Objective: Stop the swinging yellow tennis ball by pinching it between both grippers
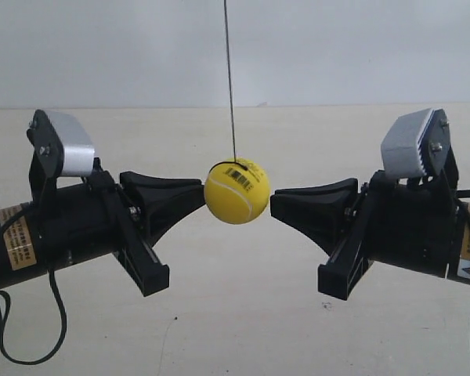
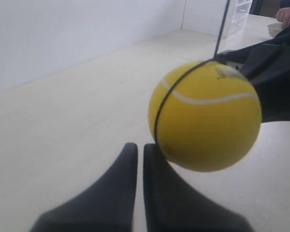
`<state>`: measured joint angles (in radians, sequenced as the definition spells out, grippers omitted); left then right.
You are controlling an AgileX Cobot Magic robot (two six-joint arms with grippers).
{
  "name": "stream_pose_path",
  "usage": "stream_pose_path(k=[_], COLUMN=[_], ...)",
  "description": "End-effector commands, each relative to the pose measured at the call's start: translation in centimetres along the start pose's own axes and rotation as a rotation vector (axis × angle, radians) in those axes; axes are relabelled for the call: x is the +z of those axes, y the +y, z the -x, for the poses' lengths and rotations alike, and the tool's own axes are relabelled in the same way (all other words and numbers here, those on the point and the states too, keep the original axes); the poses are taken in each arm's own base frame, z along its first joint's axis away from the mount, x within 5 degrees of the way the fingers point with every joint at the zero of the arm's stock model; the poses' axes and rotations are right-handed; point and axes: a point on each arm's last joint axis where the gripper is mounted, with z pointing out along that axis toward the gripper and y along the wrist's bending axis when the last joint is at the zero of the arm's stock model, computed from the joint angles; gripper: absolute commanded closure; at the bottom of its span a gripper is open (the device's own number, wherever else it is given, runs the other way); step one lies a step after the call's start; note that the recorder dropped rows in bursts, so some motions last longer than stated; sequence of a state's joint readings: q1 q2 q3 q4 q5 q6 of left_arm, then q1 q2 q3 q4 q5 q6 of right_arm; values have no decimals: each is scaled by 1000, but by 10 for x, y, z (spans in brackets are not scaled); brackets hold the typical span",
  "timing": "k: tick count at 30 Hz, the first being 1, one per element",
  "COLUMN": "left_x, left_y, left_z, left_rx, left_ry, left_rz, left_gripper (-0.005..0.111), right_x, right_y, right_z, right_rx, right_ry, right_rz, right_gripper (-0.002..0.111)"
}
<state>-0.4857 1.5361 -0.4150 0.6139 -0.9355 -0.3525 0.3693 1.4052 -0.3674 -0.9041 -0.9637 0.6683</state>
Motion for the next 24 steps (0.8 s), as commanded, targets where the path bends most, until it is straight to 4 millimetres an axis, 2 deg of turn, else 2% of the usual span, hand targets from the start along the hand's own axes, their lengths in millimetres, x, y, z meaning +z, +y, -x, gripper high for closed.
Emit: stream_pose_path(k=[1,24], left_x=[-2,-2], left_y=[-2,-2], left_z=[1,-1], left_rx=[-6,-6], left_ry=[-15,6], left_rz=[-13,-9], left_gripper=[102,102], right_x=[1,1], right_y=[3,3], right_z=[5,5], right_rx=[-15,-20], right_ry=[-41,-39], right_rz=[30,37], right_gripper=[108,108])
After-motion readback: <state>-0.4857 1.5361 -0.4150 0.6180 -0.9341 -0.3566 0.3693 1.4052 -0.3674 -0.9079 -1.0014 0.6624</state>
